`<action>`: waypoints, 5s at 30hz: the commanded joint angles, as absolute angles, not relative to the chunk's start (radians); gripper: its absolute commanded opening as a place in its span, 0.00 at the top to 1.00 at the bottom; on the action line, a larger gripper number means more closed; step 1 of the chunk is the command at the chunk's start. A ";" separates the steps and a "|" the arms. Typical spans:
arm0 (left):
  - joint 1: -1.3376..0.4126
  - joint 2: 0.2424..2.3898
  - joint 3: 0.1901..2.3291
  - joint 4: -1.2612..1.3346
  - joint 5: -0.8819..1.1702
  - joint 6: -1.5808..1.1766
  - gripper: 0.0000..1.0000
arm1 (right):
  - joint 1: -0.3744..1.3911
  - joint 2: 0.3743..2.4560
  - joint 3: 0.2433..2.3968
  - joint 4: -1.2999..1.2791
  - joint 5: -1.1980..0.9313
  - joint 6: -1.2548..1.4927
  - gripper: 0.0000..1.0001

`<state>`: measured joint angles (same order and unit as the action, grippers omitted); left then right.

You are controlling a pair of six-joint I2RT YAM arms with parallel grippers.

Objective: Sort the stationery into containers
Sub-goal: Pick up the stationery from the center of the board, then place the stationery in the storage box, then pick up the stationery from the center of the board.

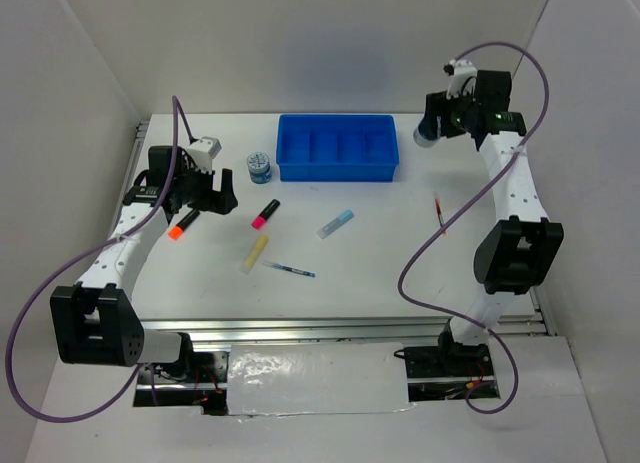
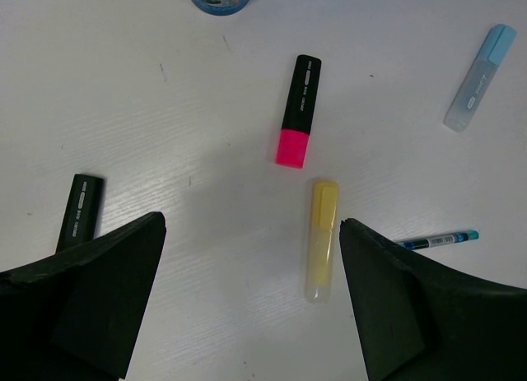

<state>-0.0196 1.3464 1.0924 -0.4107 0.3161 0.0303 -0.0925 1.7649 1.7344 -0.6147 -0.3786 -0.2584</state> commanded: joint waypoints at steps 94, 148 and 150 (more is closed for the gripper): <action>0.046 1.906 1.437 0.006 0.748 0.264 0.09 | 0.080 2.000 2.093 -0.512 -0.291 -0.058 0.12; -0.014 2.135 1.557 0.203 0.695 0.250 0.67 | 0.008 1.867 1.895 -0.587 -0.379 -0.049 0.17; 0.023 2.091 1.536 0.204 0.681 0.232 0.70 | 0.008 1.850 1.876 -0.577 -0.383 -0.048 0.17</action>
<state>-0.0280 2.2021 1.5467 0.1638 0.6743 0.2527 0.0128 1.9209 1.8954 -0.5911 -0.3637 -0.0521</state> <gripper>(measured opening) 0.751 0.829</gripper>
